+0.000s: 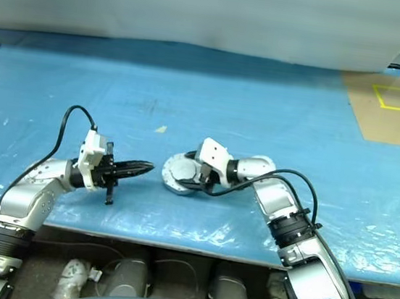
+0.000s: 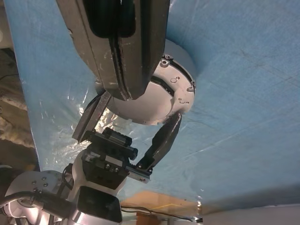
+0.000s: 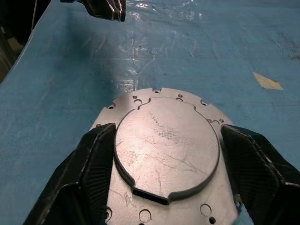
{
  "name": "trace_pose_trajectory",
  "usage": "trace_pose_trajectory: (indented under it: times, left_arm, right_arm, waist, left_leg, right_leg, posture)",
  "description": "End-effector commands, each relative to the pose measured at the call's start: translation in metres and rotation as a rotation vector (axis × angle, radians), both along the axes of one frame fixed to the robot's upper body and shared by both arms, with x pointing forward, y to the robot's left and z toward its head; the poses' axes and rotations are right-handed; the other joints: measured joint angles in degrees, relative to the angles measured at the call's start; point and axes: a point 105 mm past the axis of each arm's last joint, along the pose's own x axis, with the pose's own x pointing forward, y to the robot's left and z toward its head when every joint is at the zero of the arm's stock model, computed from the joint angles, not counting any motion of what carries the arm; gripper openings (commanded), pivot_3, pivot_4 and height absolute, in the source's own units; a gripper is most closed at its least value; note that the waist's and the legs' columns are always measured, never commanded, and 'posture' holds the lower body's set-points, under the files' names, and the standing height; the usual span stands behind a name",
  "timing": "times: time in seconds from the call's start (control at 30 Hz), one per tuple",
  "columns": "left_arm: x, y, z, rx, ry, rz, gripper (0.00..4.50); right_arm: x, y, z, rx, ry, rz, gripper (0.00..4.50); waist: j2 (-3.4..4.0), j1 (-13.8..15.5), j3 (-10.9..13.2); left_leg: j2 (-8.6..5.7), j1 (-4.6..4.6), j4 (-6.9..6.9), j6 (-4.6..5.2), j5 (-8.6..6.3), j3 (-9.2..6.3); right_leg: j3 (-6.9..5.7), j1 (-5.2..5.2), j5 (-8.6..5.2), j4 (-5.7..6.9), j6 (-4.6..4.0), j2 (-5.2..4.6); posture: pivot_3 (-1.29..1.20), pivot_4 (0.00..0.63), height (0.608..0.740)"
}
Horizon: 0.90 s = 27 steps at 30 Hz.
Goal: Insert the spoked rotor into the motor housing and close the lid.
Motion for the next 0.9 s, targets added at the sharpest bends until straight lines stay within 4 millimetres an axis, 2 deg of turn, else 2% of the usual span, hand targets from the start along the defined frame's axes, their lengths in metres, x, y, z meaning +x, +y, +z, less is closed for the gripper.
trace_pose_trajectory:
  times: [0.03,0.2,0.37,0.63,0.77,0.9]
  left_arm:
    - [0.001,0.003,0.006,0.004,-0.039,0.009,0.00]
    - [0.004,0.002,0.007,-0.001,-0.040,0.015,0.00]
    - [0.004,0.001,0.006,-0.001,-0.039,0.015,0.00]
    - [0.005,0.000,0.004,0.002,-0.037,0.010,0.00]
    - [0.006,0.001,0.002,0.007,-0.037,0.013,0.00]
    - [0.011,-0.003,-0.004,0.026,-0.047,0.032,0.00]
  right_arm:
    - [0.003,-0.003,-0.001,-0.017,-0.009,-0.023,2.92]
    - [0.002,-0.003,0.001,-0.010,0.046,-0.037,2.92]
    - [0.003,0.003,0.011,0.043,0.116,-0.058,2.92]
    - [0.005,0.004,-0.004,-0.010,0.111,-0.084,2.92]
    - [0.006,-0.006,-0.029,-0.096,0.087,-0.107,2.92]
    - [0.007,-0.010,-0.040,-0.118,0.073,-0.120,2.92]
  waist:
    - [0.00,-0.18,0.00]
    - [0.00,-0.25,0.00]
    - [0.00,-0.27,0.00]
    - [0.00,-0.41,0.00]
    - [-0.01,-0.56,-0.03]
    - [-0.02,-0.57,-0.05]
  left_leg:
    - [0.00,0.00,0.00,0.00,0.00,0.00]
    - [0.00,0.00,0.00,0.00,0.00,0.00]
    - [0.00,-0.01,0.00,0.00,0.00,0.00]
    - [0.00,0.00,-0.01,0.00,0.00,0.00]
    - [0.01,0.05,0.00,0.00,0.00,0.00]
    - [0.00,0.39,-0.01,0.00,0.00,0.00]
  right_leg:
    - [0.00,0.01,0.00,0.00,0.00,0.00]
    - [0.00,0.01,0.00,0.00,0.00,0.00]
    - [0.00,0.01,0.01,0.00,-0.01,0.00]
    - [0.00,0.01,0.00,0.00,-0.01,0.00]
    - [0.01,0.04,0.00,0.00,0.00,0.00]
    - [0.04,0.32,-0.21,0.00,0.35,-0.01]
  posture:
    - [0.00,0.150,0.740]
    - [0.00,0.150,0.740]
    - [0.00,0.150,0.740]
    - [0.00,0.150,0.740]
    - [0.00,0.150,0.740]
    - [0.00,0.150,0.740]
